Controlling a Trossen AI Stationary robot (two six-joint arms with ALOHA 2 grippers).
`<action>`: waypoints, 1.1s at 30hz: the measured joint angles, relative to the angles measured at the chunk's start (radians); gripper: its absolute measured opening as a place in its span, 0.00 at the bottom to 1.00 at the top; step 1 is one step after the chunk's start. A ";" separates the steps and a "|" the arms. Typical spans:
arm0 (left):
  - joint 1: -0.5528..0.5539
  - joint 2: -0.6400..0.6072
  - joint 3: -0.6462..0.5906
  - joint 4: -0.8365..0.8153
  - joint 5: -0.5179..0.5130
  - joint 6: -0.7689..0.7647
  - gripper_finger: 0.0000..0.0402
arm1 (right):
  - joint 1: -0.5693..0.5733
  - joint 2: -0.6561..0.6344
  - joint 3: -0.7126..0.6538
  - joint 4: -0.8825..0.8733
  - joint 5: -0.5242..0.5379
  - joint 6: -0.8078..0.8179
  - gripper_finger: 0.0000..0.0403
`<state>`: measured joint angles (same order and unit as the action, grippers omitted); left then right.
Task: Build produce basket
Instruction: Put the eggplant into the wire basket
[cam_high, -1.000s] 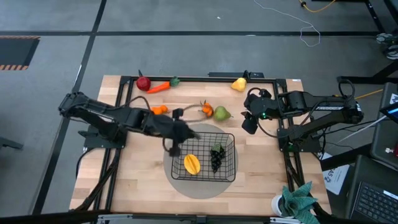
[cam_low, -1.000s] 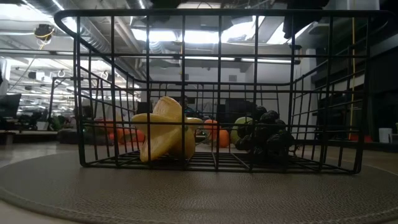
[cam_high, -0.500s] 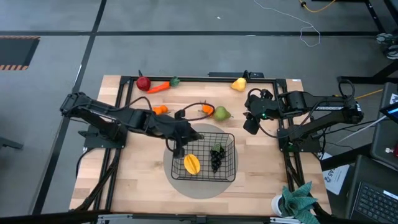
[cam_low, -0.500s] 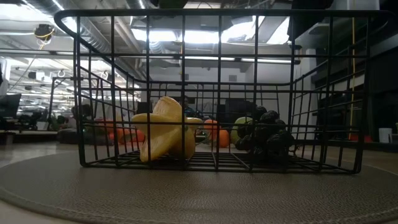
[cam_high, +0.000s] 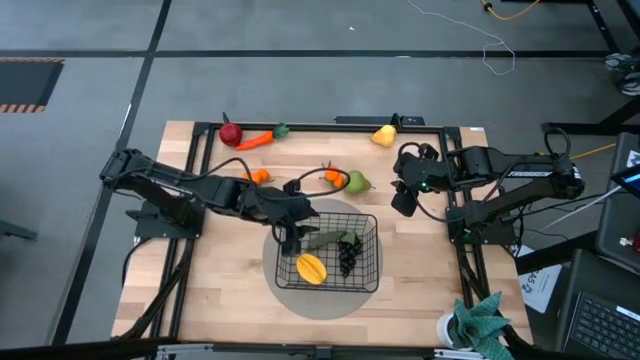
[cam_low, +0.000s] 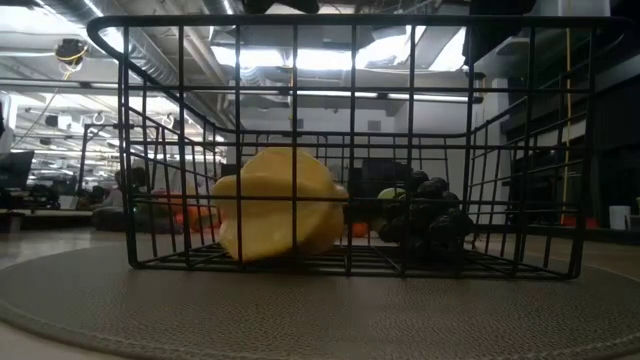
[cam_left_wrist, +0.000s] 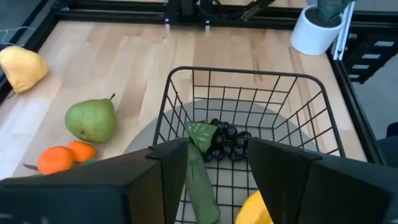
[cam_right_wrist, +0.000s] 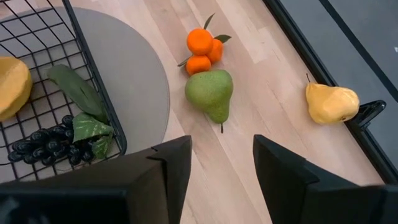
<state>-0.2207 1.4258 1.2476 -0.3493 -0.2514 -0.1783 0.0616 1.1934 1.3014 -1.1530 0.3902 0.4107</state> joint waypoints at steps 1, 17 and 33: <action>0.000 0.000 0.000 -0.002 0.000 0.000 0.39 | 0.000 0.000 0.000 0.000 0.000 0.000 0.40; 0.015 -0.114 -0.001 -0.253 -0.246 0.001 0.39 | 0.000 0.000 0.000 -0.004 -0.002 0.000 0.40; 0.316 -0.220 -0.036 -0.810 -0.294 -0.384 0.39 | -0.001 0.000 0.000 -0.004 0.000 0.003 0.40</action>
<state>0.0953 1.2060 1.2119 -1.1592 -0.5458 -0.5620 0.0608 1.1934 1.3014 -1.1572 0.3897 0.4135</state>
